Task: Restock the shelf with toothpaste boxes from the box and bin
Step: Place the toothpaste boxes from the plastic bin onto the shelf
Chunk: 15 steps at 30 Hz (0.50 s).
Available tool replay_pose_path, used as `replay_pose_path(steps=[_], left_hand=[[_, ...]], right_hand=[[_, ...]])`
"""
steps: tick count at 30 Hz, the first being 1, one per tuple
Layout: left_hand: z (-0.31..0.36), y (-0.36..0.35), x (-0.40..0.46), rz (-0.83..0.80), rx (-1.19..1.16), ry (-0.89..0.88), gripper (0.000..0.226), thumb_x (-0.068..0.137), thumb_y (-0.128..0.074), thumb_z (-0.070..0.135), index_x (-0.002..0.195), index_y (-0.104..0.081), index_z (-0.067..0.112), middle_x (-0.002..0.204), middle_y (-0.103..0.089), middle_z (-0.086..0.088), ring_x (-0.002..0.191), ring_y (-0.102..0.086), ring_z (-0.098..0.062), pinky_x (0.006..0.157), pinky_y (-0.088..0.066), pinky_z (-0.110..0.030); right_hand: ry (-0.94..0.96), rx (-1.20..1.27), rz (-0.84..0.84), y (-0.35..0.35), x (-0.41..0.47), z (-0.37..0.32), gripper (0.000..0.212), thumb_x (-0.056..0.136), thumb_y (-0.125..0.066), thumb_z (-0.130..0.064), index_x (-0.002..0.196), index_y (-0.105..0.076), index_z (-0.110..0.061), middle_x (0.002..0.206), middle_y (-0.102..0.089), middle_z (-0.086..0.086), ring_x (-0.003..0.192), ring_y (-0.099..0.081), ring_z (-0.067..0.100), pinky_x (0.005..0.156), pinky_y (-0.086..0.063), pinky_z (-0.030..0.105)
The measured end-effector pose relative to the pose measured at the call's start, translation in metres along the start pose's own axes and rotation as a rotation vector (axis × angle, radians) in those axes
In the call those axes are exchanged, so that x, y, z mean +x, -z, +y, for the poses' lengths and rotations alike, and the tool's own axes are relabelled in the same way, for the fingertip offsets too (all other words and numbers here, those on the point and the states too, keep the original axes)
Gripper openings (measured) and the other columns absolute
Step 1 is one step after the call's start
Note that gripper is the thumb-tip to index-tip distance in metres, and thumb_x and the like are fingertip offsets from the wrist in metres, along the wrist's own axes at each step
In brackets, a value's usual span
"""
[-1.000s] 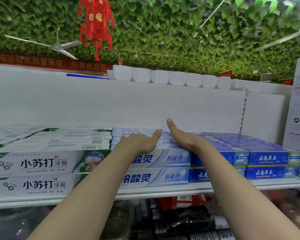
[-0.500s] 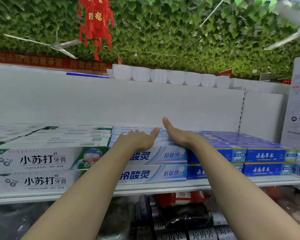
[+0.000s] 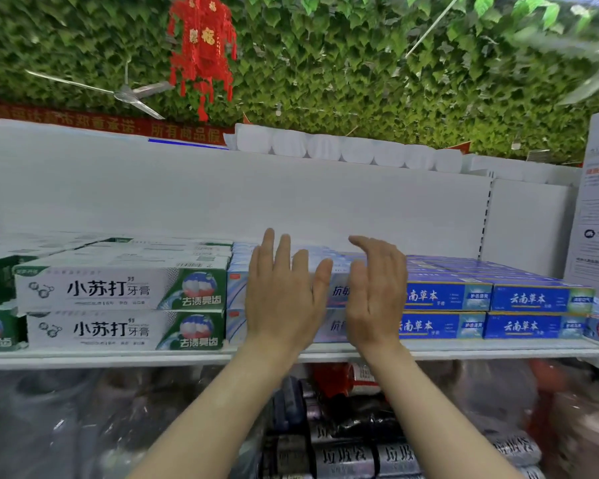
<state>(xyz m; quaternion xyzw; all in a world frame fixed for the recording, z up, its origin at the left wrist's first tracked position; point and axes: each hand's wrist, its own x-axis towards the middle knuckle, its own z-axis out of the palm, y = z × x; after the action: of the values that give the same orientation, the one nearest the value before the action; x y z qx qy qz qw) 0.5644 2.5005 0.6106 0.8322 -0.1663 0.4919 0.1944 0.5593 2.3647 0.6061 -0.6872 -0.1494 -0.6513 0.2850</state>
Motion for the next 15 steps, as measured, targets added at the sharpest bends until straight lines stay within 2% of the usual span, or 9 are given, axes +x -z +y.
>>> replay_pose_path(steps=[3,5,7,10,15], left_hand=[[-0.003,-0.005,-0.043,0.137,-0.020,0.001,0.063,0.106,-0.021,0.048,0.117,-0.068,0.007,0.134,-0.057,-0.022,0.132,-0.045,-0.041,0.106,-0.040,-0.053],[-0.006,-0.007,-0.066,0.170,-0.010,0.024,0.057,0.105,-0.026,0.047,0.116,-0.068,0.010,0.126,-0.058,-0.018,0.119,-0.051,-0.039,0.094,-0.046,-0.051],[-0.010,-0.009,-0.076,0.159,-0.002,0.058,0.057,0.105,-0.024,0.048,0.118,-0.068,0.013,0.122,-0.058,-0.014,0.114,-0.053,-0.035,0.087,-0.046,-0.047],[-0.013,-0.011,-0.077,0.147,0.001,0.076,0.060,0.105,-0.021,0.050,0.122,-0.068,0.015,0.122,-0.058,-0.012,0.113,-0.054,-0.034,0.089,-0.044,-0.046],[-0.015,-0.008,-0.074,0.058,0.023,0.085,0.068,0.105,-0.014,0.055,0.121,-0.068,0.017,0.123,-0.059,-0.012,0.113,-0.054,-0.033,0.092,-0.044,-0.045]], right_hand=[[0.024,0.023,0.001,-0.001,-0.048,-0.001,0.038,0.098,-0.036,-0.025,0.115,-0.063,-0.005,0.114,-0.063,0.005,0.104,-0.055,0.029,0.094,-0.041,0.048],[0.028,0.028,-0.010,-0.003,-0.072,0.003,0.037,0.097,-0.038,-0.025,0.116,-0.062,-0.004,0.115,-0.063,0.006,0.104,-0.056,0.030,0.093,-0.042,0.050],[0.008,0.038,-0.034,-0.007,-0.083,0.003,0.037,0.096,-0.039,-0.025,0.120,-0.059,-0.006,0.119,-0.061,0.005,0.108,-0.056,0.029,0.096,-0.042,0.048],[-0.028,0.036,-0.082,-0.013,-0.084,-0.002,0.040,0.097,-0.038,-0.027,0.126,-0.058,-0.007,0.126,-0.060,0.005,0.119,-0.054,0.028,0.105,-0.039,0.045],[-0.060,0.008,-0.115,-0.016,-0.085,-0.001,0.044,0.098,-0.037,-0.029,0.128,-0.059,-0.005,0.129,-0.061,0.007,0.123,-0.053,0.031,0.105,-0.040,0.050]])
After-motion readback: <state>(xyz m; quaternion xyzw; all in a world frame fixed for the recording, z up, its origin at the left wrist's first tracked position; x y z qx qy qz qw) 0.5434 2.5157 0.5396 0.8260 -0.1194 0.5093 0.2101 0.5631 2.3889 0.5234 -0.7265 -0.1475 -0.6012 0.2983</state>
